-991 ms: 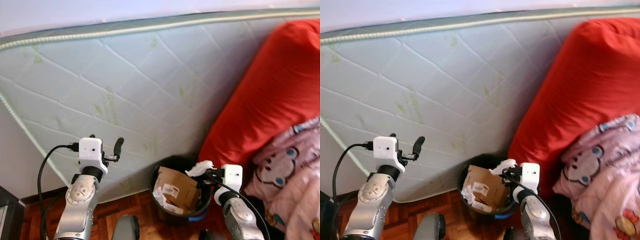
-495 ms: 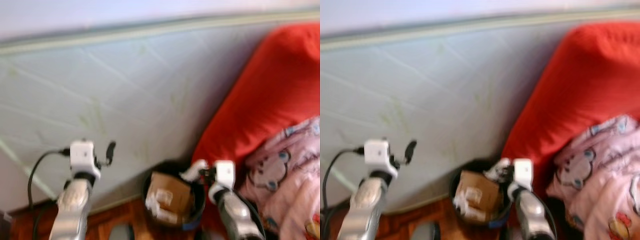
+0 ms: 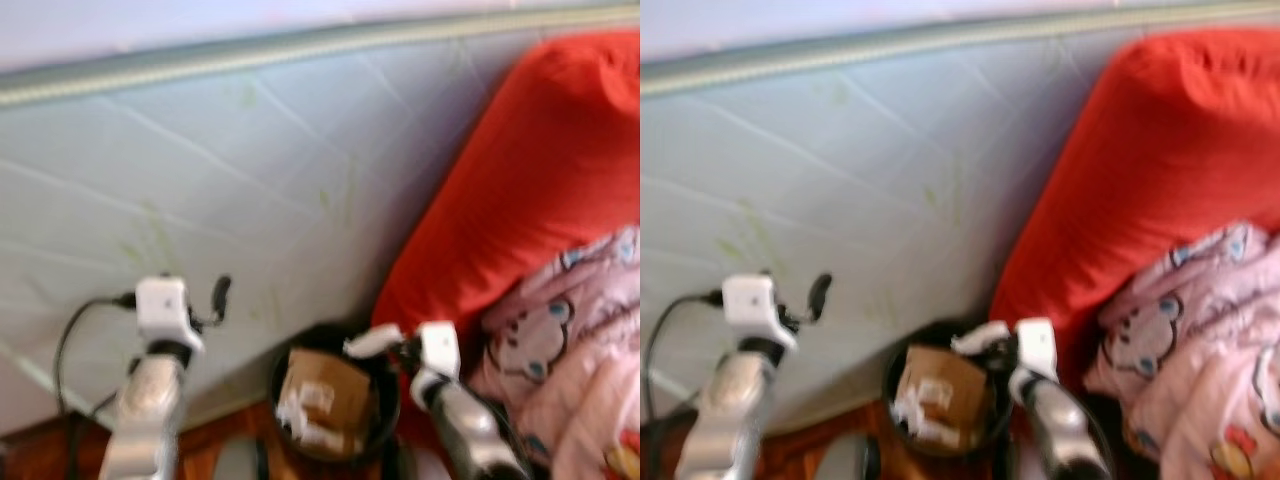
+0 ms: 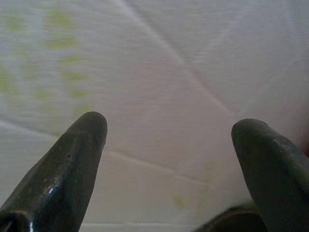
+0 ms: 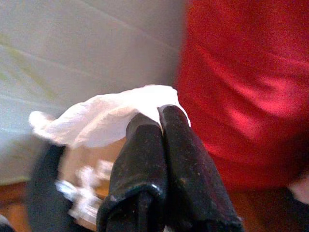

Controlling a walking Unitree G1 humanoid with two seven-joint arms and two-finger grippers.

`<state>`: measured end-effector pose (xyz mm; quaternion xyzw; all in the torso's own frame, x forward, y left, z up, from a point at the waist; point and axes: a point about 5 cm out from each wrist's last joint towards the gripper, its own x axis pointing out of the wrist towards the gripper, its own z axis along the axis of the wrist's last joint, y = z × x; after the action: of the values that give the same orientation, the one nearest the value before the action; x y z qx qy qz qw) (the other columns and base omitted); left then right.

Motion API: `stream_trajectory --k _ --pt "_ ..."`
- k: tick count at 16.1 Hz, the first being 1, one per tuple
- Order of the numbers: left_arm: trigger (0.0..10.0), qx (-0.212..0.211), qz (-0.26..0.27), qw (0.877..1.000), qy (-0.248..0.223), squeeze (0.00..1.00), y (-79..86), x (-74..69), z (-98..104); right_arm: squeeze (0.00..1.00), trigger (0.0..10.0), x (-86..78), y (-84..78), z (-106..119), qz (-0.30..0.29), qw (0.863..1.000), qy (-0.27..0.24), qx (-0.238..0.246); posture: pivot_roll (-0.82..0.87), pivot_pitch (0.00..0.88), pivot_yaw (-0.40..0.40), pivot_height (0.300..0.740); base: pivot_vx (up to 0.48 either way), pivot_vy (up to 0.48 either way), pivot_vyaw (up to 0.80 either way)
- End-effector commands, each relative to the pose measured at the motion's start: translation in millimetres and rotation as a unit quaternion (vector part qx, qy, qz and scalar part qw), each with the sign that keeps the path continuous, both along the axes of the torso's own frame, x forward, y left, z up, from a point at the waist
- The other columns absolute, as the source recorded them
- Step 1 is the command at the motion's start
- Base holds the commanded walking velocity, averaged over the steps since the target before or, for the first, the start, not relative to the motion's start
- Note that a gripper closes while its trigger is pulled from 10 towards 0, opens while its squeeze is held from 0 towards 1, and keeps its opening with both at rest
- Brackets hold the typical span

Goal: Clean up the room

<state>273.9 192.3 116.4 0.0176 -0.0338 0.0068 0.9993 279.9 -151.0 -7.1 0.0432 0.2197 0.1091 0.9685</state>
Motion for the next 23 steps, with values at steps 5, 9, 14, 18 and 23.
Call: stream_trajectory --k 5,9,14,18,23 --pt "10.0 -0.009 0.015 1.000 0.003 0.00 10.4 -8.9 2.7 0.00 10.0 0.7 14.6 -4.1 0.058 0.998 0.033 0.001 0.14 0.148 -0.055 0.608 0.164 0.000 0.00" --pt "10.0 -0.008 0.021 1.000 -0.002 0.00 10.6 -12.8 6.3 0.00 10.0 3.3 24.0 -4.7 0.057 0.997 0.048 0.013 0.17 0.164 -0.069 0.608 0.000 0.000 0.00" --pt "10.0 -0.006 0.030 0.999 -0.009 0.00 11.3 -16.6 11.0 0.00 10.0 10.7 42.5 1.1 0.065 0.996 0.054 0.039 0.20 0.182 -0.084 0.608 0.000 0.000 0.00" --pt "10.0 -0.002 0.031 0.999 -0.014 0.00 11.6 -18.5 14.7 0.00 10.0 22.3 53.3 12.4 0.052 0.995 0.045 0.068 0.21 0.203 -0.076 0.608 0.000 0.000 0.00" --pt "10.0 0.000 0.033 0.999 -0.015 0.00 12.1 -19.3 17.3 0.00 10.0 28.0 61.5 17.5 0.041 0.996 0.048 0.067 0.23 0.224 -0.080 0.608 0.000 0.000 0.00"
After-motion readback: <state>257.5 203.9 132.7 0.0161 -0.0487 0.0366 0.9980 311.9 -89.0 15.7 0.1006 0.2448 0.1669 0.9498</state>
